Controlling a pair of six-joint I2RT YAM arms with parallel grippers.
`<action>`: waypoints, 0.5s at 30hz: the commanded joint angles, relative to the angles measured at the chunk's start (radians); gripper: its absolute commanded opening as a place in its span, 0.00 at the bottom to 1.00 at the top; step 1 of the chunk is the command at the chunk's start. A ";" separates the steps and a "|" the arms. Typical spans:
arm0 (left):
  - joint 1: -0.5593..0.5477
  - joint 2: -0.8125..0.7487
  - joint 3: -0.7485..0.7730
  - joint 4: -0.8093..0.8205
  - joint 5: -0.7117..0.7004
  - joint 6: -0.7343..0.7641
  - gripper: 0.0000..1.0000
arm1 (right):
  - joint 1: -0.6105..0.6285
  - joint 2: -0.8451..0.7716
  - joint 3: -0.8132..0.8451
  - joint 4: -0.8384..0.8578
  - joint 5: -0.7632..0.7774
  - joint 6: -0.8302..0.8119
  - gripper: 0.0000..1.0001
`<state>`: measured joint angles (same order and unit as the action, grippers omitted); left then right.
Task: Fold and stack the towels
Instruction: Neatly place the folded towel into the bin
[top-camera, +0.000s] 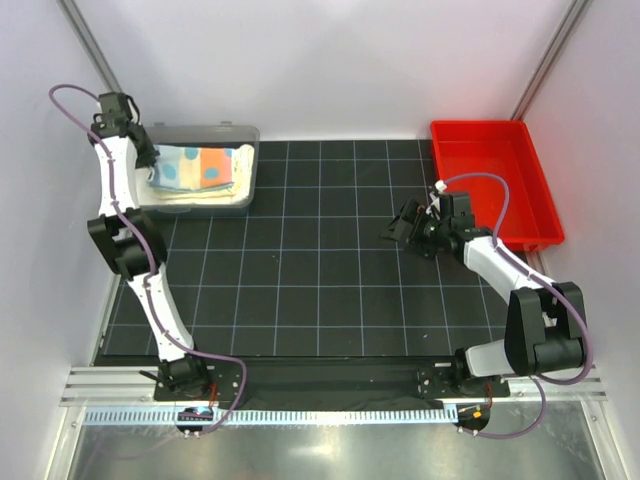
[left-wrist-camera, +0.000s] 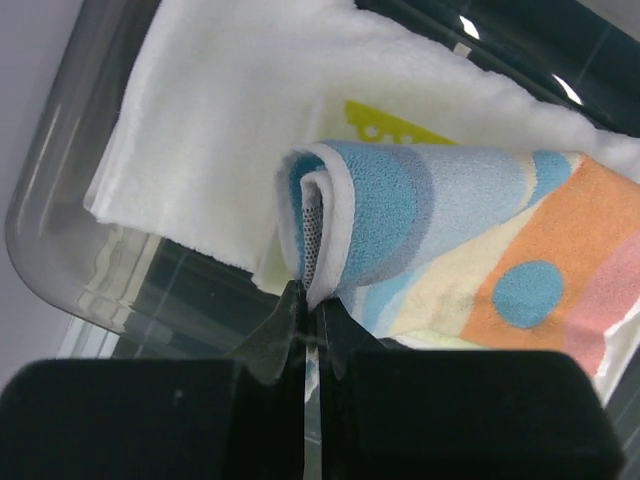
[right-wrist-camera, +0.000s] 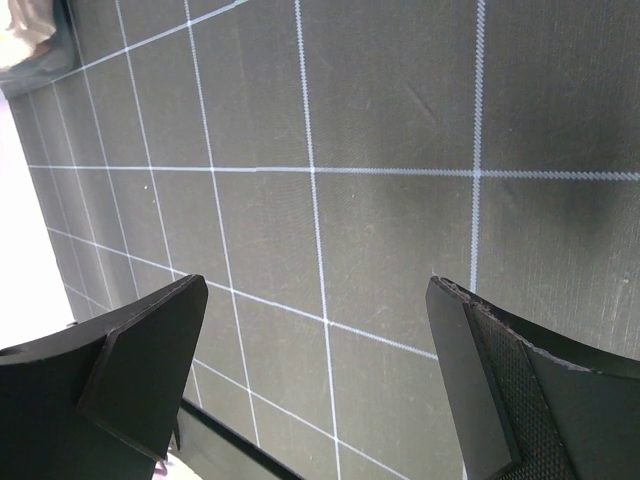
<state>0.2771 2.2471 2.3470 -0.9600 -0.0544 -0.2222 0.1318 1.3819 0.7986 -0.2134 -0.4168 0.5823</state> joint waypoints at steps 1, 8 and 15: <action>0.020 0.047 0.005 0.064 0.012 0.030 0.07 | 0.006 0.017 0.045 0.032 0.018 -0.022 1.00; 0.019 0.030 0.032 0.107 -0.052 -0.019 0.60 | 0.012 0.034 0.043 0.025 0.027 -0.041 1.00; -0.038 -0.109 -0.098 0.178 0.212 -0.106 0.66 | 0.055 -0.006 0.085 -0.075 0.110 -0.061 1.00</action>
<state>0.2844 2.2711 2.3131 -0.8734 -0.0002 -0.2844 0.1669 1.4216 0.8307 -0.2508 -0.3576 0.5484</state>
